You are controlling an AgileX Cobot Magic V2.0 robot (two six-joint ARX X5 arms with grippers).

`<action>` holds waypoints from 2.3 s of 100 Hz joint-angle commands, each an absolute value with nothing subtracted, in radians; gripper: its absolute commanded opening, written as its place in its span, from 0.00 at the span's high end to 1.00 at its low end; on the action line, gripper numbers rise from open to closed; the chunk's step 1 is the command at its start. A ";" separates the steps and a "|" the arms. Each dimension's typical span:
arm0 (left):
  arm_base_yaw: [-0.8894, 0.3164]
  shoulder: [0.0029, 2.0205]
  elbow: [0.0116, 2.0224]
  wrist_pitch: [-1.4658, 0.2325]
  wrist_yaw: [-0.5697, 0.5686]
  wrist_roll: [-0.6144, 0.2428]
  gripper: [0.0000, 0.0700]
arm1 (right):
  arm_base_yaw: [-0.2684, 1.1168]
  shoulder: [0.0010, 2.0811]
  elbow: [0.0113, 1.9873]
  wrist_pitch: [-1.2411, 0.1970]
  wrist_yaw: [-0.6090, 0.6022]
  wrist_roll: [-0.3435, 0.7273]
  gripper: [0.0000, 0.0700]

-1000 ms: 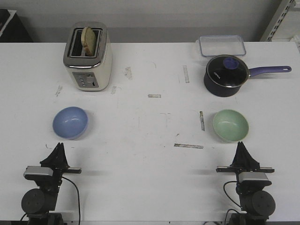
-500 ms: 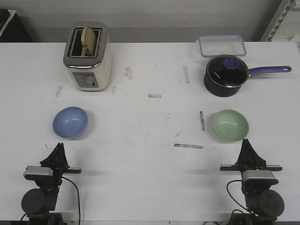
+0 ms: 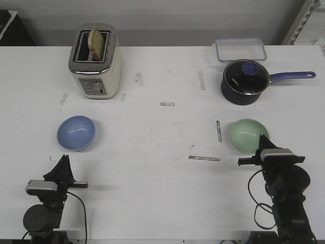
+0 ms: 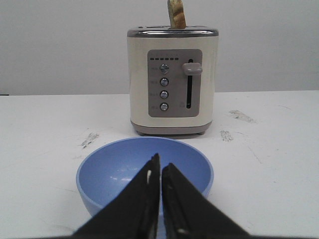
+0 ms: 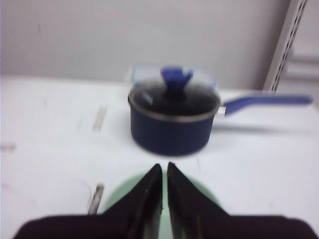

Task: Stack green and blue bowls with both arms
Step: 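Lower the right gripper onto the rim of the pale green bowl and grasp it, then slide the green bowl with the right gripper toward the table centre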

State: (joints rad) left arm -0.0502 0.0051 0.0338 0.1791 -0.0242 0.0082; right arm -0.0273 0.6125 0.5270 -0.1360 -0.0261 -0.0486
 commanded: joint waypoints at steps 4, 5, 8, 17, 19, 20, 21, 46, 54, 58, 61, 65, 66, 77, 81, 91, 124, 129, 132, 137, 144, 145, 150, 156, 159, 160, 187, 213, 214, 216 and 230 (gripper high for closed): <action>-0.051 0.003 0.013 0.195 -0.027 -0.001 1.00 | -0.027 0.710 0.612 -0.208 -0.026 -0.045 0.99; -0.051 0.003 0.013 0.195 -0.027 -0.001 1.00 | -0.026 0.724 0.625 -0.223 -0.027 -0.041 0.99; -0.051 0.003 0.013 0.195 -0.027 -0.001 1.00 | -0.027 0.747 0.648 -0.251 -0.026 -0.036 0.99; -0.051 0.003 0.013 0.195 -0.027 -0.001 1.00 | -0.031 0.835 0.739 -0.357 -0.025 -0.023 0.99; -0.051 0.003 0.013 0.195 -0.027 -0.001 1.00 | -0.033 0.849 0.754 -0.373 -0.025 -0.023 0.99; -0.051 0.003 0.013 0.195 -0.027 -0.001 1.00 | -0.036 0.863 0.769 -0.389 -0.025 -0.023 0.99; -0.051 0.003 0.013 0.195 -0.027 -0.001 1.00 | -0.037 0.873 0.779 -0.399 -0.025 -0.023 0.99; -0.051 0.003 0.013 0.195 -0.027 -0.001 1.00 | -0.105 1.085 1.004 -0.659 -0.028 0.044 0.99; -0.051 0.003 0.013 0.195 -0.027 -0.001 1.00 | -0.144 1.139 1.056 -0.705 -0.039 0.080 0.98; -0.051 0.003 0.013 0.195 -0.027 -0.001 1.00 | -0.168 1.165 1.079 -0.723 -0.061 0.089 0.98; -0.051 0.003 0.013 0.195 -0.027 -0.001 1.00 | -0.182 1.178 1.090 -0.731 -0.078 0.094 0.98; -0.051 0.003 0.013 0.195 -0.027 -0.001 1.00 | -0.207 1.197 1.105 -0.736 -0.106 0.109 0.95; -0.051 0.003 0.013 0.195 -0.027 -0.001 1.00 | -0.212 1.201 1.108 -0.737 -0.113 0.112 0.94; -0.051 0.003 0.013 0.195 -0.027 -0.001 1.00 | -0.283 1.235 1.121 -0.737 -0.208 0.142 0.60; -0.051 0.003 0.013 0.195 -0.027 -0.001 1.00 | -0.307 1.245 1.121 -0.738 -0.234 0.143 0.50; -0.051 0.003 0.013 0.195 -0.027 -0.001 1.00 | -0.355 1.267 1.121 -0.749 -0.274 0.143 0.38; -0.051 0.003 0.013 0.195 -0.027 -0.001 1.00 | -0.385 1.398 1.120 -0.764 -0.290 0.133 0.31; -0.051 0.003 0.013 0.195 -0.027 -0.001 1.00 | -0.385 1.429 1.120 -0.763 -0.290 0.127 0.31; -0.051 0.003 0.013 0.195 -0.027 -0.001 1.00 | -0.384 1.451 1.120 -0.760 -0.290 0.123 0.31; -0.051 0.003 0.013 0.195 -0.027 -0.001 1.00 | -0.379 1.478 1.120 -0.754 -0.289 0.122 0.31; -0.051 0.003 0.013 0.195 -0.027 -0.001 1.00 | -0.371 1.514 1.120 -0.744 -0.289 0.121 0.31; -0.051 0.003 0.013 0.195 -0.027 -0.001 1.00 | -0.370 1.520 1.120 -0.743 -0.289 0.120 0.31; -0.051 0.003 0.013 0.195 -0.027 -0.001 1.00 | -0.366 1.537 1.120 -0.737 -0.289 0.115 0.35; -0.051 0.003 0.013 0.195 -0.027 -0.001 1.00 | -0.360 1.551 1.120 -0.732 -0.288 0.115 0.49; -0.051 0.003 0.013 0.195 -0.027 -0.001 1.00 | -0.357 1.555 1.120 -0.728 -0.288 0.115 0.58; -0.051 0.003 0.013 0.195 -0.027 -0.001 1.00 | -0.356 1.556 1.120 -0.727 -0.288 0.115 0.61; -0.051 0.003 0.013 0.195 -0.027 -0.001 1.00 | -0.352 1.555 1.122 -0.696 -0.272 0.116 1.00; -0.051 0.003 0.013 0.195 -0.027 -0.001 1.00 | -0.289 1.477 1.127 -0.684 -0.272 0.118 1.00; -0.051 0.003 0.013 0.195 -0.027 -0.001 1.00 | -0.283 1.473 1.127 -0.683 -0.273 0.118 1.00; -0.051 0.003 0.013 0.195 -0.027 -0.001 1.00 | -0.269 1.466 1.127 -0.682 -0.272 0.123 1.00; -0.051 0.003 0.013 0.195 -0.027 -0.001 1.00 | -0.144 1.439 1.127 -0.669 -0.273 0.175 1.00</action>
